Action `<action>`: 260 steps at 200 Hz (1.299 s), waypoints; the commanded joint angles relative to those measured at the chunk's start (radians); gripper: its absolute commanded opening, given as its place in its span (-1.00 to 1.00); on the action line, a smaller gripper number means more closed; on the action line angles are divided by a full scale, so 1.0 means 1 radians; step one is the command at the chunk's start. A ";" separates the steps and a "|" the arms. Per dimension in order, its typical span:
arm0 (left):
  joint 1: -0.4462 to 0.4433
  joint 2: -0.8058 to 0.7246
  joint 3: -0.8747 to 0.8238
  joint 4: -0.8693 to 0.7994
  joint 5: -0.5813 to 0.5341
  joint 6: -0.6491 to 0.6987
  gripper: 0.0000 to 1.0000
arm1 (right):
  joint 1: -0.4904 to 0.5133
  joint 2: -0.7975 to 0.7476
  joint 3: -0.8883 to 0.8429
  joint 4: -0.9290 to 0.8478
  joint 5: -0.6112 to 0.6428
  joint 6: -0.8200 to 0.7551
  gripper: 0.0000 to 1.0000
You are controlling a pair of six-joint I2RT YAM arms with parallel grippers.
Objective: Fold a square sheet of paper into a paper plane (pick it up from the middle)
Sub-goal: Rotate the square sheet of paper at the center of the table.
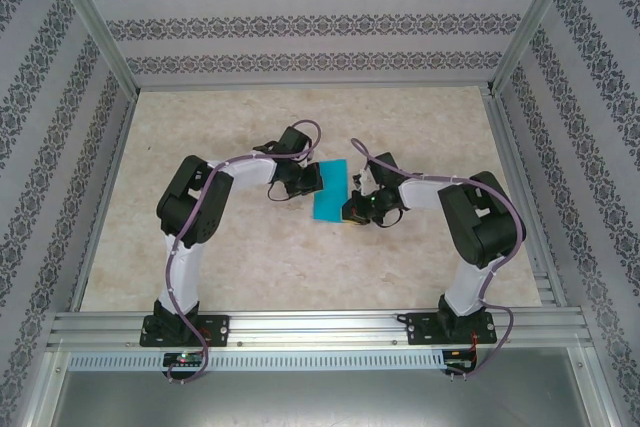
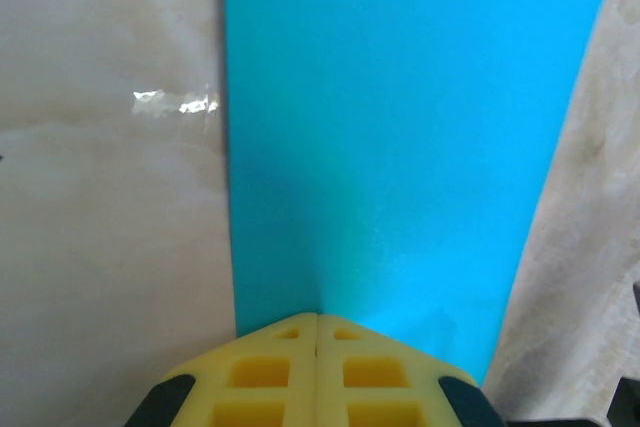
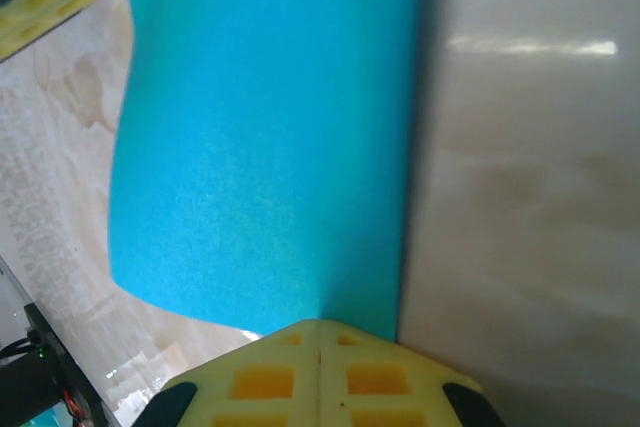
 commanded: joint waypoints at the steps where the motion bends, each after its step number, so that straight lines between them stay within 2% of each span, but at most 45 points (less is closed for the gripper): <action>1: -0.004 0.041 0.047 -0.190 -0.067 0.055 -0.90 | 0.060 0.019 -0.033 0.075 0.090 0.136 -0.96; 22: 0.005 -0.010 0.118 -0.221 -0.068 0.062 -0.78 | 0.099 0.025 -0.008 0.125 0.126 0.207 -0.95; 42: 0.029 -0.083 0.116 -0.223 -0.097 0.054 -0.66 | 0.128 0.050 0.039 0.133 0.153 0.251 -0.94; 113: 0.177 -0.405 -0.220 -0.138 -0.192 -0.004 -0.38 | 0.206 0.133 0.187 0.143 0.197 0.334 -0.94; 144: 0.189 -0.490 -0.311 -0.115 -0.209 -0.011 -0.21 | 0.193 0.064 0.236 0.117 0.209 0.319 -0.89; 163: 0.189 -0.523 -0.344 -0.097 -0.203 -0.020 -0.14 | 0.176 -0.003 0.244 0.009 0.301 0.253 -0.84; 180: 0.187 -0.531 -0.360 -0.077 -0.181 -0.022 -0.13 | 0.155 -0.024 0.238 -0.057 0.350 0.199 -0.84; 212: 0.167 -0.518 -0.369 -0.048 -0.135 -0.029 -0.16 | 0.143 0.002 0.231 -0.066 0.326 0.180 -0.84; 260: 0.101 -0.492 -0.393 0.009 -0.112 -0.069 -0.47 | 0.178 0.088 0.289 -0.024 0.260 0.183 -0.91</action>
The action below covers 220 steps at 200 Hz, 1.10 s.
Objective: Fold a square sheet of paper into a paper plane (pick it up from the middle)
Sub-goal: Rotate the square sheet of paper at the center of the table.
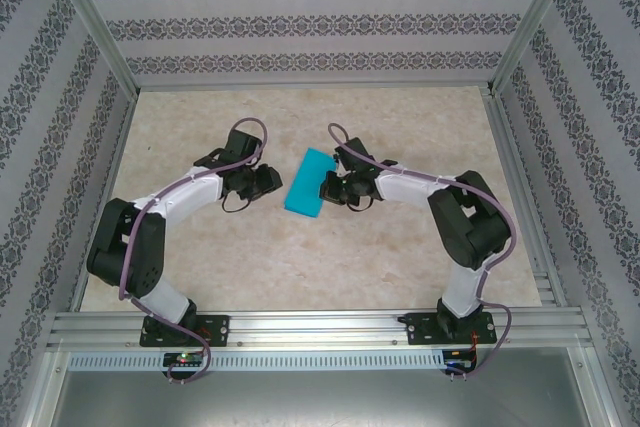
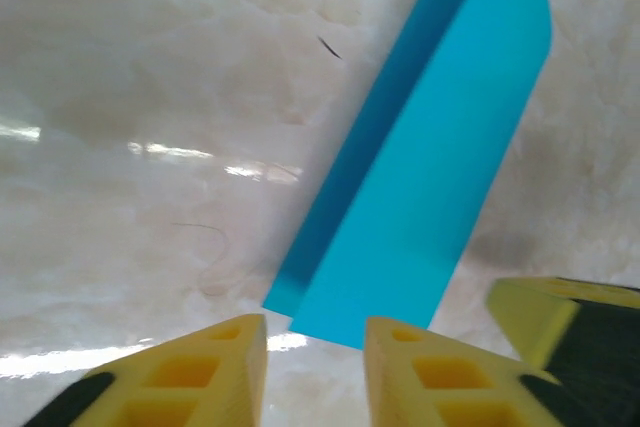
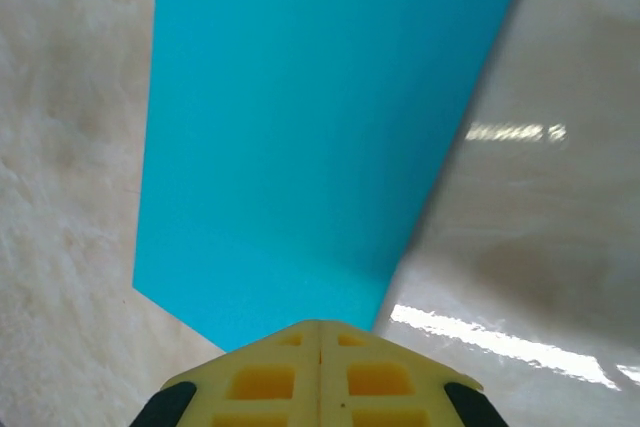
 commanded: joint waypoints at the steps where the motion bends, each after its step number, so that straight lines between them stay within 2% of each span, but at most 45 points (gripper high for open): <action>1: -0.033 0.015 -0.025 0.073 0.032 -0.033 -0.48 | 0.022 0.047 0.053 0.011 -0.030 -0.019 -0.92; 86: -0.067 0.029 -0.090 0.150 0.045 -0.083 -0.60 | 0.078 0.138 0.096 -0.056 -0.007 0.036 -0.92; 132: -0.067 0.005 -0.150 0.188 0.036 -0.106 -0.70 | 0.142 0.179 0.103 0.123 -0.090 0.159 -0.93; 165: -0.078 -0.016 -0.168 0.208 0.053 -0.121 -0.81 | 0.088 0.082 0.035 0.214 -0.064 0.175 -0.93; 187: -0.110 -0.016 -0.150 0.193 0.052 -0.117 -0.87 | 0.034 0.027 -0.011 0.200 -0.054 0.114 -0.98; 220: -0.170 0.016 -0.117 0.180 0.040 -0.126 -0.92 | -0.021 0.030 -0.038 0.185 -0.090 0.033 -1.00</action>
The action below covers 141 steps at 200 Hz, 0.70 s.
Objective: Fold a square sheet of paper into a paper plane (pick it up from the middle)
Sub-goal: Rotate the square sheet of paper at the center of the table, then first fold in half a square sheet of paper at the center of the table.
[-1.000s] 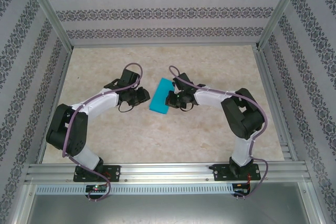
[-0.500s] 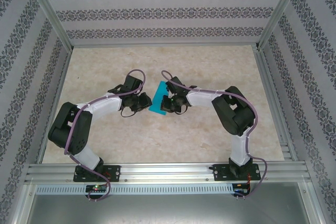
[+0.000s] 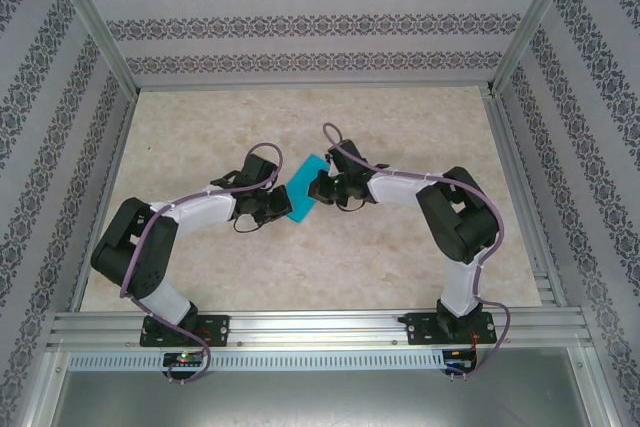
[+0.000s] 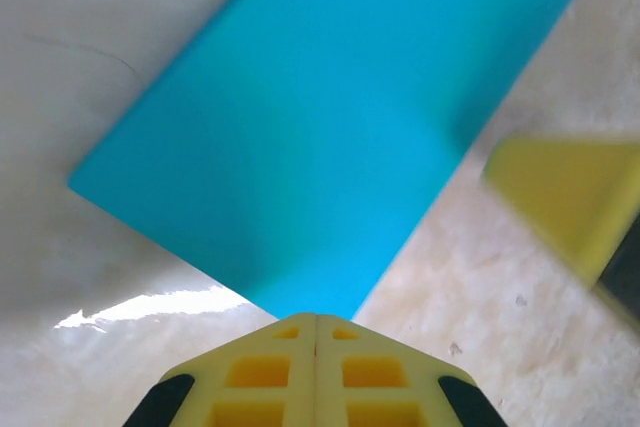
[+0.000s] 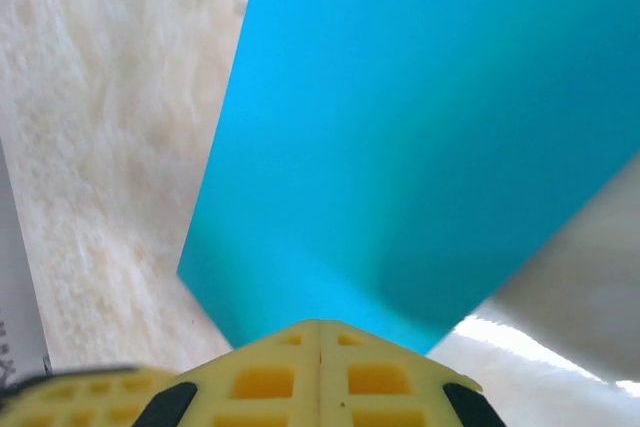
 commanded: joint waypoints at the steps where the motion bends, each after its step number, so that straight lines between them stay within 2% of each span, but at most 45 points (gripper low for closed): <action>1: -0.042 0.009 0.045 0.024 -0.002 -0.016 -0.92 | -0.022 -0.017 -0.026 0.018 -0.021 -0.072 -1.00; 56: -0.067 0.118 0.101 0.105 0.041 -0.059 -0.97 | -0.027 0.062 0.052 -0.020 -0.075 -0.137 -1.00; 141: -0.066 0.196 0.121 0.158 0.018 -0.071 -1.00 | -0.027 0.118 0.074 -0.054 -0.096 -0.182 -1.00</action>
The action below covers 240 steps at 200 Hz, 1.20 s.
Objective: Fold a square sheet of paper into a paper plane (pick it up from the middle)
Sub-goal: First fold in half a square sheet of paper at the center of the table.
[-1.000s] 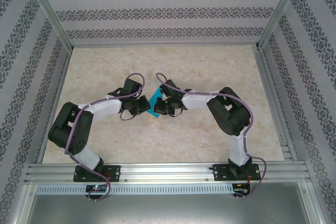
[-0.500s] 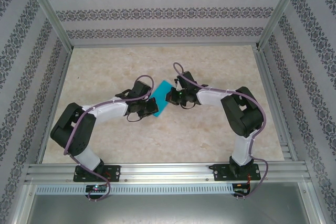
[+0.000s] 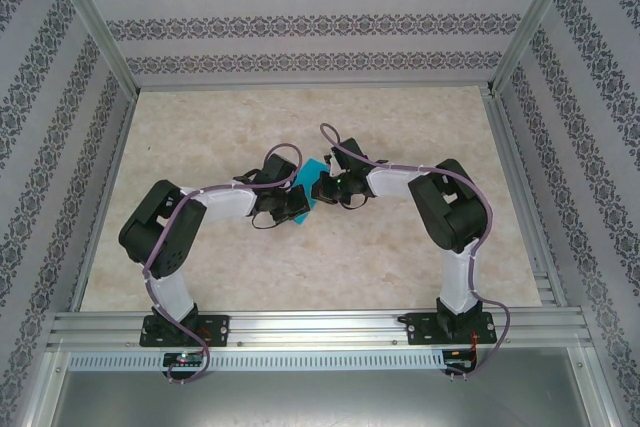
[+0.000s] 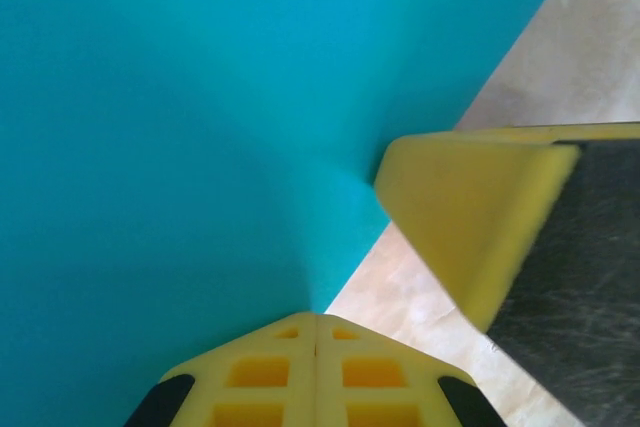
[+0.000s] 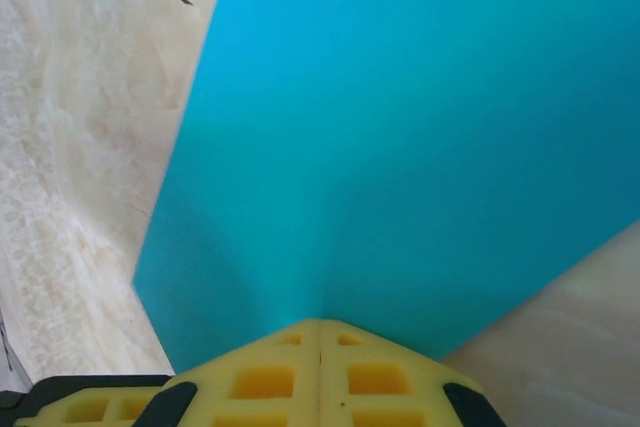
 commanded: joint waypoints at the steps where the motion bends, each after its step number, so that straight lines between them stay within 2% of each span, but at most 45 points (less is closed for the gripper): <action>1: -0.010 0.013 0.028 0.051 -0.005 -0.010 -1.00 | 0.007 0.018 0.017 -0.010 -0.017 -0.038 -1.00; 117: -0.011 0.060 0.036 -0.022 -0.037 0.027 -1.00 | -0.007 0.040 0.018 -0.020 -0.018 -0.048 -1.00; 189: -0.010 0.074 0.034 -0.158 -0.067 0.040 -1.00 | -0.083 0.069 0.034 -0.045 0.014 -0.107 -1.00; 240: -0.010 0.093 0.034 -0.172 -0.056 0.043 -1.00 | -0.154 0.111 0.098 -0.063 0.034 -0.113 -1.00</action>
